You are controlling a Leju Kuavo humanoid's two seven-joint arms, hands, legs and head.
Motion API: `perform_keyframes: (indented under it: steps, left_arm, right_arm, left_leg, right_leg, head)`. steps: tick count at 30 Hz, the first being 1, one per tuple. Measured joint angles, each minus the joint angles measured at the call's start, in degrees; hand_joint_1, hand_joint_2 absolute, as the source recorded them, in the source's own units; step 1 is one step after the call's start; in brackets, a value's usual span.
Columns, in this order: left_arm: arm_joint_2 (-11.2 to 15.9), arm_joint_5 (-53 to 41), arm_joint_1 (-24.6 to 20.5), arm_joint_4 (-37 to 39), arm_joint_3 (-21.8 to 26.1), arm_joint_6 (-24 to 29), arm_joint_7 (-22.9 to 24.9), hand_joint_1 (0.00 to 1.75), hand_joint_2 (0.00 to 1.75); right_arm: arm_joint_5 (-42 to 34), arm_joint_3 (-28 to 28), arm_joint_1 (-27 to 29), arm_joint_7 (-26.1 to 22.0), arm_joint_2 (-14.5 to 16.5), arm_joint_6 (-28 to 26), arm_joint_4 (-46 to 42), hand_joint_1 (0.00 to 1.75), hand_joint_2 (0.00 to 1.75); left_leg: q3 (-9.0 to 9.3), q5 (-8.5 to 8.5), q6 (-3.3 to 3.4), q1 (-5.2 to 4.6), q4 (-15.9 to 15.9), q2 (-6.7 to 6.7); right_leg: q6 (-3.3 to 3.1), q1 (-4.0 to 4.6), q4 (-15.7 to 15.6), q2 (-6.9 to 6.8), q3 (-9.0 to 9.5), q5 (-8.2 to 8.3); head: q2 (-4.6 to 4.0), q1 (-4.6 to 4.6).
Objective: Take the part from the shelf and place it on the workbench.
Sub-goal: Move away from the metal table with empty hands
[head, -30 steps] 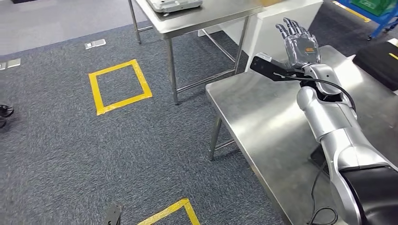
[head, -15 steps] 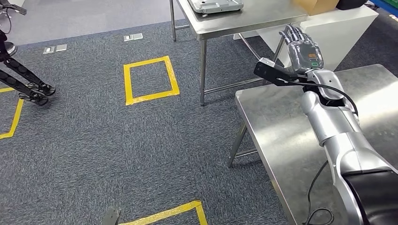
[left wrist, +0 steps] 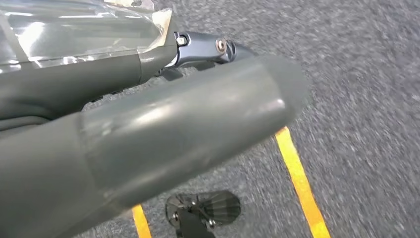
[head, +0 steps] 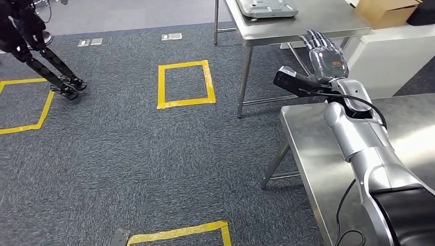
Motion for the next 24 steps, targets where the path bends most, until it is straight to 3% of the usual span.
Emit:
perform_keyframes:
  steps: [2,3,5,6,7,8,10,11,13,15,16,18,19,21,22,23,24]
  left_arm:
    - [0.0,0.1,0.0,0.0,0.2,0.1,-0.1,0.0,0.0]
    - [0.1,0.0,-0.1,0.0,0.3,0.1,-0.1,0.0,0.0]
    - [0.2,0.0,-0.2,0.0,0.4,0.2,-0.3,0.0,0.0]
    - [0.1,0.0,-0.1,0.0,0.4,0.1,-0.4,0.0,0.0]
    - [0.1,0.0,-0.1,0.0,0.4,0.1,-0.5,0.0,0.0]
    - [0.1,0.0,0.0,0.0,0.4,0.2,-0.6,0.0,0.0]
    - [0.0,0.0,0.0,0.1,0.5,0.2,-1.0,0.0,0.0]
    - [0.0,0.1,0.0,0.1,0.6,0.3,-1.2,0.0,0.0]
    - [0.0,0.2,0.1,0.1,1.0,0.5,-1.5,0.0,0.0]
    - [0.1,0.4,0.3,0.1,1.3,0.8,-1.8,0.0,0.0]
    - [0.1,0.6,0.4,0.1,1.4,0.8,-1.9,0.0,0.0]
    - [0.1,0.7,0.4,0.1,1.5,0.9,-2.1,0.0,0.0]
    - [0.1,0.8,0.3,0.1,1.6,0.9,-2.3,0.0,0.0]
    - [0.0,1.0,0.1,0.1,1.9,0.9,-2.6,0.0,0.0]
    - [0.0,1.1,0.1,0.1,2.0,0.9,-2.8,0.0,0.0]
    - [0.0,1.2,0.1,0.1,2.2,0.9,-2.8,0.0,0.0]
    - [0.0,1.4,0.2,0.1,2.5,0.9,-2.8,0.0,0.0]
  right_arm:
    - [0.0,0.0,0.1,0.0,0.1,-0.1,0.0,0.0,0.0]
    - [0.0,-0.1,0.2,-0.1,0.0,-0.2,0.0,0.0,0.0]
    - [0.0,-0.1,0.8,-0.1,-0.2,-0.4,0.2,0.0,0.0]
    - [-0.1,-0.2,1.3,-0.1,-0.2,-0.5,0.3,0.0,0.0]
    - [-0.1,-0.2,1.7,-0.1,-0.3,-0.6,0.3,0.0,0.0]
    - [0.0,-0.2,2.0,-0.2,-0.2,-0.7,0.4,0.0,0.0]
    - [0.0,-0.2,2.1,-0.3,-0.1,-1.1,0.4,0.0,0.0]
    - [0.1,-0.3,2.1,-0.4,0.0,-1.4,0.4,0.0,0.0]
    - [0.2,-0.3,2.1,-0.4,0.2,-1.8,0.5,0.0,0.0]
    - [0.2,-0.3,2.2,-0.5,0.7,-1.9,0.5,0.0,0.0]
    - [0.3,-0.3,2.2,-0.4,1.0,-1.9,0.5,0.0,0.0]
    - [0.6,-0.3,2.0,-0.4,1.6,-1.9,0.5,0.0,0.0]
    - [0.8,-0.3,2.0,-0.3,1.9,-1.9,0.6,0.0,0.0]
    - [1.6,-0.3,2.2,0.2,2.3,-2.0,0.9,0.0,0.0]
    - [2.0,-0.3,2.3,0.3,2.6,-2.0,1.1,0.0,0.0]
    - [2.4,-0.2,2.3,0.5,2.9,-2.0,1.4,0.0,0.0]
    - [2.7,-0.1,2.4,0.5,3.2,-2.0,1.7,0.0,0.0]
  left_leg:
    - [0.33,0.46,0.89,0.08,-0.7,-0.9]
    - [0.48,0.63,1.22,0.16,-0.9,-1.34]
    - [0.45,0.7,1.49,0.13,-0.9,-2.51]
    - [0.45,0.69,1.51,0.13,-0.9,-3.18]
    - [0.45,0.69,1.49,0.14,-0.9,-3.88]
    - [0.45,0.7,1.46,0.16,-0.8,-4.55]
    - [0.37,0.65,1.19,0.19,-0.6,-5.82]
    - [0.24,0.59,0.91,0.14,-0.3,-6.4]
    - [-0.15,0.65,0.17,0.09,-0.2,-7.33]
    - [-0.42,0.86,-0.54,0.27,-0.3,-7.83]
    - [-0.65,0.6,-0.82,0.3,0.0,-7.13]
    - [-2.28,-1.67,-1.21,0.29,3.6,-4.42]
    - [-3.9,-3.55,-1.33,0.26,7.2,-3.0]
    - [-7.41,-6.58,-1.5,0.39,14.6,-1.96]
    - [-8.23,-6.86,-1.49,0.4,16.2,-1.78]
    - [-7.83,-6.06,-1.41,0.38,15.5,-1.62]
    - [-6.26,-4.48,-1.24,0.34,12.6,-1.22]
  right_leg:
    - [0.29,-0.21,2.3,1.48,-1.01,-1.39]
    - [0.2,-0.44,5.1,2.75,-2.39,-2.75]
    - [0.02,-0.78,13.2,4.55,-6.26,-5.77]
    - [0.21,-0.86,16.1,4.85,-7.81,-6.57]
    - [0.6,-0.95,17.1,4.99,-8.45,-6.49]
    - [1.15,-1.09,15.5,5.09,-7.83,-5.44]
    - [2.29,-1.75,7.5,6.16,-4.17,-2.15]
    - [2.48,-1.91,3.9,6.83,-2.4,-0.9]
    - [1.98,-1.78,0.9,7.53,-0.88,-0.01]
    - [0.91,-1.53,0.7,6.62,-0.72,0.29]
    - [0.4,-1.59,0.6,6.22,-0.64,0.47]
    - [-0.73,-1.75,0.2,5.4,-0.47,0.71]
    - [-1.1,-1.49,0.2,4.95,-0.42,0.68]
    - [-1.46,-1.01,0.2,3.89,-0.4,0.56]
    - [-1.52,-0.84,0.2,3.32,-0.39,0.51]
    - [-1.55,-0.71,0.2,2.8,-0.37,0.47]
    - [-1.6,-0.6,0.2,2.3,-0.31,0.41]
  head:
    - [-0.01,0.02]
    - [-0.01,0.12]
    - [0.0,0.25]
    - [0.0,0.29]
    - [0.0,0.31]
    - [0.0,0.3]
    - [0.0,0.34]
    - [0.0,0.3]
    - [0.0,0.25]
    - [0.0,0.24]
    - [0.0,0.18]
    - [0.0,-0.04]
    - [0.0,-0.13]
    - [0.0,-0.15]
    - [0.0,-0.16]
    - [0.0,-0.16]
    - [0.0,-0.16]
